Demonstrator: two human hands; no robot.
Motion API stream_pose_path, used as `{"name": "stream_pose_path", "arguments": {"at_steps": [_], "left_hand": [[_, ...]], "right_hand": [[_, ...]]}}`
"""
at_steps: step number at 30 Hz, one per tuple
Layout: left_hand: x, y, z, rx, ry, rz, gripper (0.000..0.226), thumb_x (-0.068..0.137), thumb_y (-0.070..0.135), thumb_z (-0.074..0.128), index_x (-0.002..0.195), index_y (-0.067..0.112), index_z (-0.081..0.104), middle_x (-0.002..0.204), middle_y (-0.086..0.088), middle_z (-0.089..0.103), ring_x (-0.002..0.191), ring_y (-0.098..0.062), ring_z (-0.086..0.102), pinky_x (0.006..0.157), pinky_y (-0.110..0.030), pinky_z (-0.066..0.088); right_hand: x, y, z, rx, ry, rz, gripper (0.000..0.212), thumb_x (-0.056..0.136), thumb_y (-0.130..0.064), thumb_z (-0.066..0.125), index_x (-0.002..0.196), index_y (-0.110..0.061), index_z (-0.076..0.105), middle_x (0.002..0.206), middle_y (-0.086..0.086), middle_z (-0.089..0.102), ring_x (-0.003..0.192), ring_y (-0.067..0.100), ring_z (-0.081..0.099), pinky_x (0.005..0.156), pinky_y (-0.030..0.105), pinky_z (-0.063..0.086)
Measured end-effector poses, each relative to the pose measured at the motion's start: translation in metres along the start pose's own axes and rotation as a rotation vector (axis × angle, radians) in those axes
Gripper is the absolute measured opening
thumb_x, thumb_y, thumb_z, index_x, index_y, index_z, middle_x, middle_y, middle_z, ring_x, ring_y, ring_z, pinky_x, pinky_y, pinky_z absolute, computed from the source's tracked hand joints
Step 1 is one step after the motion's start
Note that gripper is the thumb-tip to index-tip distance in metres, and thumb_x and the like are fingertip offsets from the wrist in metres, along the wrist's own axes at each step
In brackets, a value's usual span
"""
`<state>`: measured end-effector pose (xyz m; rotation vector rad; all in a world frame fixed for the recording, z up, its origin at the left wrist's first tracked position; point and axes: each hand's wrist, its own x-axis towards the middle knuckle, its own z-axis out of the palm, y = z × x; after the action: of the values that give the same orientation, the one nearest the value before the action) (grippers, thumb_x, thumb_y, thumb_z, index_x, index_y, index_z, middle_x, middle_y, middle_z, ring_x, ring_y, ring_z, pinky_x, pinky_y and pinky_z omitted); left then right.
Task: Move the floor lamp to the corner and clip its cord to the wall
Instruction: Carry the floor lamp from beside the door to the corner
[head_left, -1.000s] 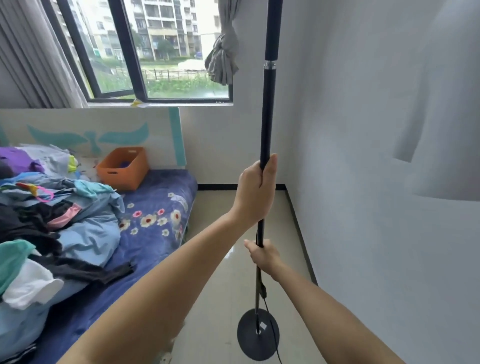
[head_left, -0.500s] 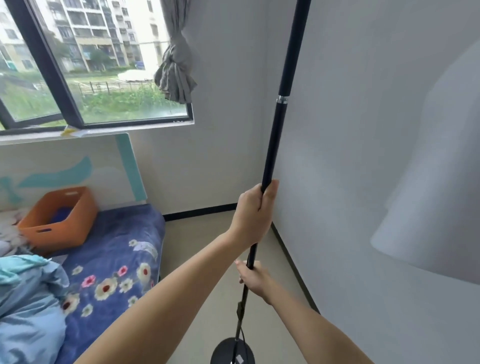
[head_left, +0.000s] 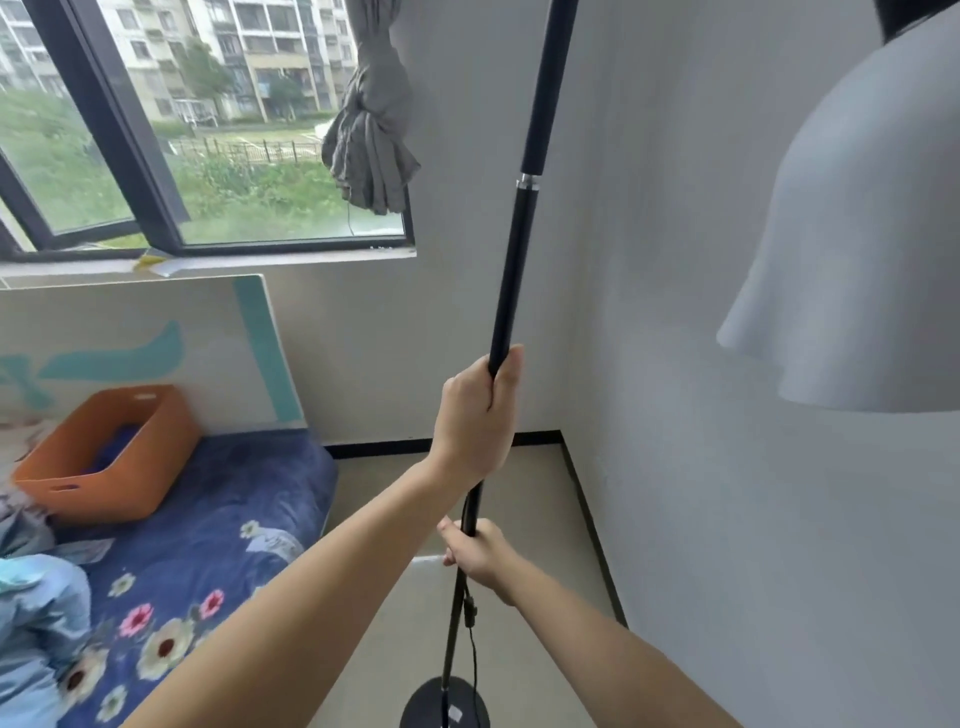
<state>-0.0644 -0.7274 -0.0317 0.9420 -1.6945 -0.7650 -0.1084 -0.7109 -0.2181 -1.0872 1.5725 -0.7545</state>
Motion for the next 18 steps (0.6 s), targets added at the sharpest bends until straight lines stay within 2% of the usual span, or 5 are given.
{"name": "stream_pose_path", "arguments": {"at_steps": [2,6,8,13,18], "left_hand": [[0.032,-0.020,0.003,0.003,0.036,-0.007,0.052,0.096,0.057,0.037,0.062,0.020,0.027,0.049,-0.001,0.036,0.047,-0.021,0.033,0.047,-0.050,0.037],[0.098,-0.070,0.007,-0.026,0.062,-0.031,0.053,0.095,0.059,0.037,0.062,0.018,0.029,0.049,-0.003,0.037,0.046,-0.030,0.035,0.047,-0.051,0.039],[0.135,-0.098,0.009,-0.059,0.047,-0.038,0.054,0.094,0.060,0.037,0.061,0.018,0.029,0.049,-0.003,0.037,0.046,-0.028,0.035,0.048,-0.052,0.039],[0.225,-0.147,0.014,-0.144,-0.067,-0.030,0.054,0.092,0.061,0.036,0.063,0.016,0.028,0.051,-0.005,0.037,0.048,-0.021,0.033,0.048,-0.051,0.038],[0.304,-0.168,0.030,-0.213,-0.200,0.017,0.055,0.091,0.061,0.036,0.065,0.013,0.028,0.053,-0.005,0.036,0.048,-0.021,0.032,0.046,-0.047,0.036]], "right_hand": [[0.035,-0.011,-0.008,-0.002,0.004,0.005,0.044,0.093,-0.056,0.047,0.080,-0.015,0.053,0.075,0.000,0.062,0.067,0.006,0.059,0.064,0.020,0.040],[0.112,-0.032,-0.021,-0.037,0.017,0.015,0.040,0.093,-0.054,0.048,0.080,-0.015,0.052,0.076,0.001,0.060,0.054,-0.004,0.058,0.059,0.017,0.040],[0.151,-0.043,-0.027,-0.049,0.056,0.026,0.040,0.093,-0.053,0.048,0.080,-0.015,0.052,0.076,0.001,0.058,0.046,-0.009,0.056,0.055,0.014,0.038],[0.238,-0.080,-0.045,-0.005,0.202,0.090,0.039,0.092,-0.056,0.048,0.083,-0.019,0.057,0.074,-0.003,0.064,0.062,0.000,0.061,0.060,0.018,0.040],[0.302,-0.120,-0.077,0.028,0.337,0.117,0.045,0.089,-0.056,0.049,0.075,-0.015,0.063,0.070,-0.008,0.069,0.067,0.003,0.060,0.061,0.018,0.040]]}}
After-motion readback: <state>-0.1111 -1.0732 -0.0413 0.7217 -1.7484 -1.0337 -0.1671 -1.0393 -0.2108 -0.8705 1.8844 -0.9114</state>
